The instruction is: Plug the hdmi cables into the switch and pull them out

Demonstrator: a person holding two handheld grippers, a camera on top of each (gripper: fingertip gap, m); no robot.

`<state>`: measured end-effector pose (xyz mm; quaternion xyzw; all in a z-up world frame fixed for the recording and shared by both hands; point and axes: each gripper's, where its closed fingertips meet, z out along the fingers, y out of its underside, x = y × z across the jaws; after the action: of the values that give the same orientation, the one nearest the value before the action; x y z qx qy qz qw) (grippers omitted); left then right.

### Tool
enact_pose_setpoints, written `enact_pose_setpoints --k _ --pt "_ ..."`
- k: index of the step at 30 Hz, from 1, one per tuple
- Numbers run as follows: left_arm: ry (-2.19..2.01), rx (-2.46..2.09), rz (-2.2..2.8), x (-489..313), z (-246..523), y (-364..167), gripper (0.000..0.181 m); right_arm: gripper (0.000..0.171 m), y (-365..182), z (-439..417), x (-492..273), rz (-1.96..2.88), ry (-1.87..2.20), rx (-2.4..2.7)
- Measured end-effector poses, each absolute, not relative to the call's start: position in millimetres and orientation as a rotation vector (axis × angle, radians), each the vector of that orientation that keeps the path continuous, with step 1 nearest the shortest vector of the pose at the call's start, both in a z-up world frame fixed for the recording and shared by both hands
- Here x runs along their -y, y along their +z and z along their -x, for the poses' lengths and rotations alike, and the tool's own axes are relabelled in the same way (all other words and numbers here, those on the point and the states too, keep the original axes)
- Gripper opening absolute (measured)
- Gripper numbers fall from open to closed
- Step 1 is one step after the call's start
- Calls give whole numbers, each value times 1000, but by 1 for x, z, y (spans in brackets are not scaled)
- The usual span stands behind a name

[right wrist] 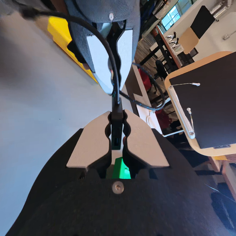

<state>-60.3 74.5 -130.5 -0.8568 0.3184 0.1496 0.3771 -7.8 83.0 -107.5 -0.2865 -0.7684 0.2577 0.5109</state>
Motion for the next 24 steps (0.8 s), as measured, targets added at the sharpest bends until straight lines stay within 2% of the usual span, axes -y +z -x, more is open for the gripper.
enact_pose_setpoints --k 3,10,15,19,24 --pt "184 -807 2146 -72 42 -124 13 14 -113 8 -78 681 634 1886" --pt "-171 -717 2010 -63 29 -92 13 14 -68 -6 -72 680 1038 1697" --pt "-250 -613 1947 -65 40 -77 13 14 -30 -25 -75 659 1336 1522" --pt "-538 -470 1817 -66 29 -54 13 14 -25 -30 -78 650 1390 1484" --pt "-708 -395 1771 -66 20 -48 13 14 -19 -32 -78 642 1446 1451"
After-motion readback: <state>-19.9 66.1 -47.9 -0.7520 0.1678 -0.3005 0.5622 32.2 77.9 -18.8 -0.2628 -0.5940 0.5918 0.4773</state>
